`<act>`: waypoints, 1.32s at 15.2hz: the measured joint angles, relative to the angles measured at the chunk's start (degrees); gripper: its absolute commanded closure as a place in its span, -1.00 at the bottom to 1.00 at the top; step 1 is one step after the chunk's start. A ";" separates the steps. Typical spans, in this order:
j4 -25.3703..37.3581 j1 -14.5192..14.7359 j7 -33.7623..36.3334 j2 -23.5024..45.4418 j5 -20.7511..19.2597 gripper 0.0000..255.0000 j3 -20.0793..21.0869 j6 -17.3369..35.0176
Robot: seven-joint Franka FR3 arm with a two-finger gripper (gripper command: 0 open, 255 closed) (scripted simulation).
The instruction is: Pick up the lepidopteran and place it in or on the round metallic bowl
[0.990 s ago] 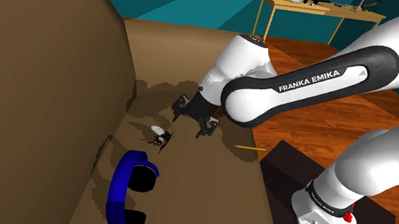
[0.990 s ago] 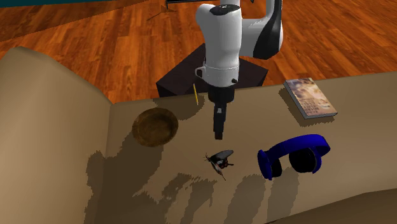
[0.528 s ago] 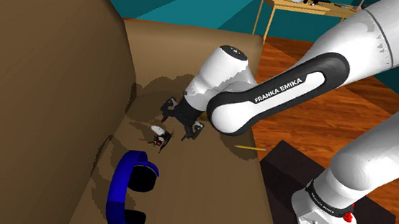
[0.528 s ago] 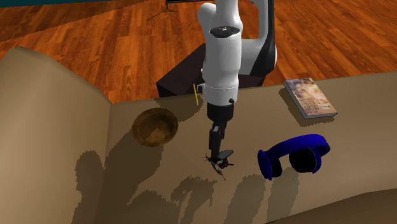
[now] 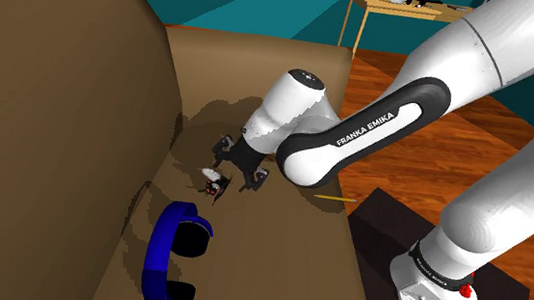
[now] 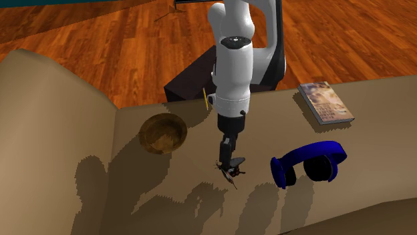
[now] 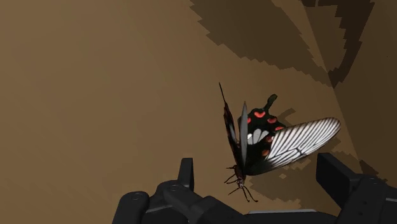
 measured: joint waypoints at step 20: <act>8.13 -5.50 38.47 4.98 -42.55 -1.00 9.97 -16.61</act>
